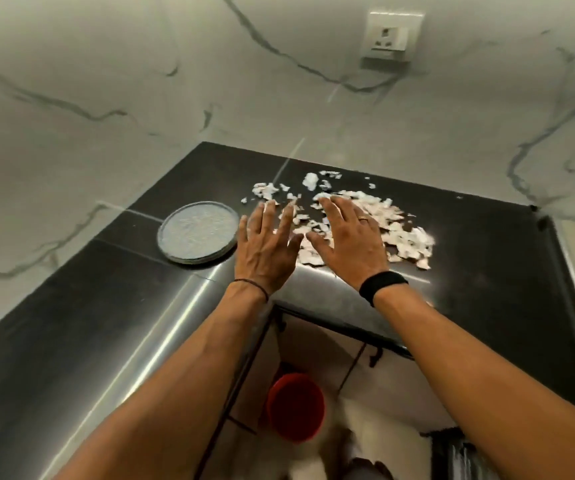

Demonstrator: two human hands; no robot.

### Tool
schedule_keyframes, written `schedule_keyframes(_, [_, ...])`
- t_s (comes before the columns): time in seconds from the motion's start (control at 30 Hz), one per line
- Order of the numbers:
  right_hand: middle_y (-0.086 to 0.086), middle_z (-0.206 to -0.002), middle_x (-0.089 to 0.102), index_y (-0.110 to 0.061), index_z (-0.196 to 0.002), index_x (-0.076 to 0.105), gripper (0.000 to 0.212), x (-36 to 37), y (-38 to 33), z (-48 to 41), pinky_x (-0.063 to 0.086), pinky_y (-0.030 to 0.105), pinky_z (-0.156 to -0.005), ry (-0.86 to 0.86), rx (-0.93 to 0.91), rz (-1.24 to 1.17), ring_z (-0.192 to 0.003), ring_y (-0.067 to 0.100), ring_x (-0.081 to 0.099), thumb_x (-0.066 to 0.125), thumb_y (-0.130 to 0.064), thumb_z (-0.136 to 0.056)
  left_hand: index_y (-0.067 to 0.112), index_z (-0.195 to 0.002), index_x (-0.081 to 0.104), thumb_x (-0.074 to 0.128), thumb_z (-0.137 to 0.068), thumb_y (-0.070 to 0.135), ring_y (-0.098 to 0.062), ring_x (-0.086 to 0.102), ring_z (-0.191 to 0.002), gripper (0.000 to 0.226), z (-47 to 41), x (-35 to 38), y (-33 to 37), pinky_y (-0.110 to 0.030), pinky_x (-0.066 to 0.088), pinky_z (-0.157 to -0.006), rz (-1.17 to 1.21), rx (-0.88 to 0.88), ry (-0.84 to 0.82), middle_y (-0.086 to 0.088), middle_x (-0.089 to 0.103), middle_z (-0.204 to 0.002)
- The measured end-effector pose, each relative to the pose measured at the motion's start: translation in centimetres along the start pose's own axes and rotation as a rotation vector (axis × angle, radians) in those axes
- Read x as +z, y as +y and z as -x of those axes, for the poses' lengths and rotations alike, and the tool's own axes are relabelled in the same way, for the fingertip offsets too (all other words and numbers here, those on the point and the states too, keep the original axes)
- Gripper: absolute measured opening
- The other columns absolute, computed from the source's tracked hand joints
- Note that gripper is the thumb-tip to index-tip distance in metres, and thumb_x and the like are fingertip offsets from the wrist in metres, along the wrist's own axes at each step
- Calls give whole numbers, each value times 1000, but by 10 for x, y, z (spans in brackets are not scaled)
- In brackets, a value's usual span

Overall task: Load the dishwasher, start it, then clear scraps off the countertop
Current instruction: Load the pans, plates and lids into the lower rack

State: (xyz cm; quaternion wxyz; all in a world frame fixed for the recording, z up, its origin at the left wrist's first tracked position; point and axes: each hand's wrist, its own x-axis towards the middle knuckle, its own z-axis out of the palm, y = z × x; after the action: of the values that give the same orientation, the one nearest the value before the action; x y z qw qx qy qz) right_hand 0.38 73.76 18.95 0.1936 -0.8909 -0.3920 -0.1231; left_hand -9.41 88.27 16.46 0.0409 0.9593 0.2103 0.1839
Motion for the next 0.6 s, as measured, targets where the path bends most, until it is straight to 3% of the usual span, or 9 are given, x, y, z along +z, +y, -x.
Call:
schedule_keyframes(0.2, [8, -150, 46, -20, -150, 41, 66, 64, -41, -67, 39, 48, -108, -66, -218, -117, -137, 27, 46, 53, -55, -95, 21, -153, 40, 22, -100, 55, -39, 36, -146, 66, -3, 7, -78, -59, 27, -116, -113, -247, 11, -18, 41, -156])
schedule_keyframes(0.43, [6, -152, 45, -27, -151, 39, 66, 136, -86, -129, 35, 46, -109, -275, -490, -166, -138, 27, 43, 55, -55, -94, 21, -157, 34, 14, -101, 55, -35, 27, -151, 69, 8, 10, -132, -57, 21, -122, -220, -562, -21, -17, 34, -161])
schedule_keyframes(0.6, [6, -150, 46, -29, -147, 45, 58, 180, -107, -141, 35, 46, -108, -407, -634, -190, -137, 30, 43, 57, -51, -95, 22, -155, 37, 29, -104, 51, -35, 30, -149, 59, 19, 19, -146, -59, 24, -120, -304, -697, -37, -16, 36, -160])
